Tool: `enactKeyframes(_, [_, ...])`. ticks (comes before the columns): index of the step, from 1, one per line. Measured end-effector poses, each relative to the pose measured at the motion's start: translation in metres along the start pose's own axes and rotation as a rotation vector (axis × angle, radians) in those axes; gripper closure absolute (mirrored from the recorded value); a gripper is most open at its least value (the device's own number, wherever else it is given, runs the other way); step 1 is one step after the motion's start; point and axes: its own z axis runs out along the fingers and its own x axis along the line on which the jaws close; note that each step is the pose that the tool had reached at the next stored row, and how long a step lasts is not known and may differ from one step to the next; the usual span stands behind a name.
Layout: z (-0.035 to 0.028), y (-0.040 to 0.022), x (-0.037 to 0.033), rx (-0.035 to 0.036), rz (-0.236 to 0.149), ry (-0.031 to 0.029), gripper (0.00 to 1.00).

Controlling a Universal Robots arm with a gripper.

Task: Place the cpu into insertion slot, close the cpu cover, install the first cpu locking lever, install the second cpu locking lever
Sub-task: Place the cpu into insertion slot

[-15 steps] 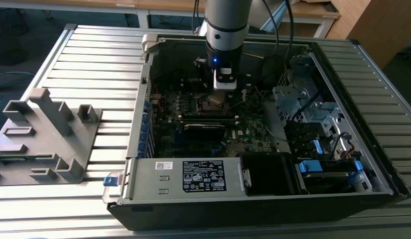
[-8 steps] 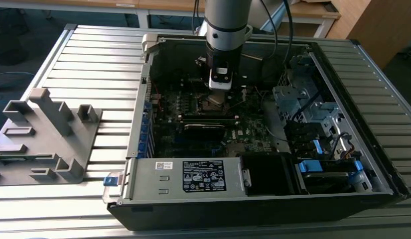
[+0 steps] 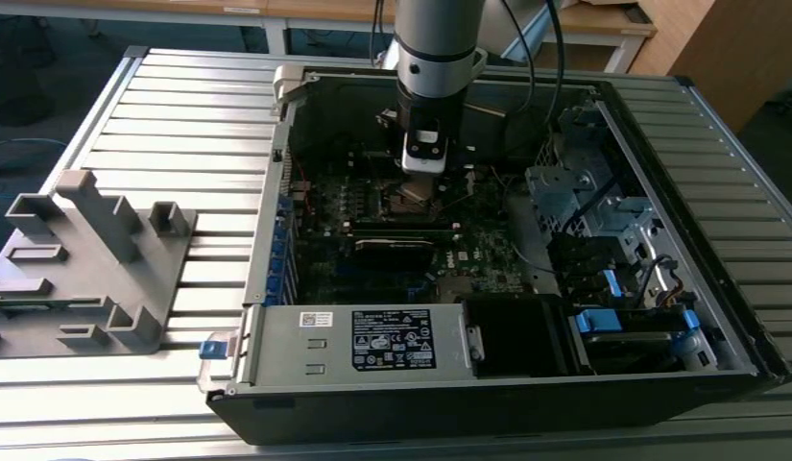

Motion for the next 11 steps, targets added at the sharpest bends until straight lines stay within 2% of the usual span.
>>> enactKeyframes(11, [0.0,0.0,0.0,0.0,0.004,-0.0003,0.46])
